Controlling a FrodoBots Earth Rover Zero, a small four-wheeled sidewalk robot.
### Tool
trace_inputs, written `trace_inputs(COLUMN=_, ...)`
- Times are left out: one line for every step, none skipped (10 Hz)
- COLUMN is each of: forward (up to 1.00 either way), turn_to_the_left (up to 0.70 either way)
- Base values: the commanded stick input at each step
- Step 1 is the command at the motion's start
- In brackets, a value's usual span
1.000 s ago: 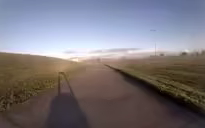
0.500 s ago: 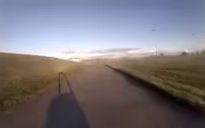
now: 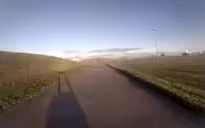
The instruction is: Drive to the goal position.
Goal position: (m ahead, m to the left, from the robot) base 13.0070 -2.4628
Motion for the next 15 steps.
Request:
trace_inputs(forward=0.70, turn_to_the_left=0.00)
trace_inputs(forward=0.70, turn_to_the_left=0.00)
trace_inputs(forward=0.70, turn_to_the_left=0.00)
trace_inputs(forward=0.70, turn_to_the_left=0.00)
trace_inputs(forward=0.70, turn_to_the_left=0.00)
trace_inputs(forward=0.70, turn_to_the_left=0.00)
trace_inputs(forward=0.70, turn_to_the_left=0.00)
trace_inputs(forward=0.70, turn_to_the_left=0.00)
trace_inputs(forward=0.70, turn_to_the_left=0.00)
trace_inputs(forward=0.70, turn_to_the_left=0.00)
trace_inputs(forward=0.70, turn_to_the_left=0.00)
trace_inputs(forward=0.70, turn_to_the_left=0.00)
trace_inputs(forward=0.70, turn_to_the_left=0.00)
trace_inputs(forward=0.70, turn_to_the_left=0.00)
trace_inputs(forward=0.70, turn_to_the_left=0.00)
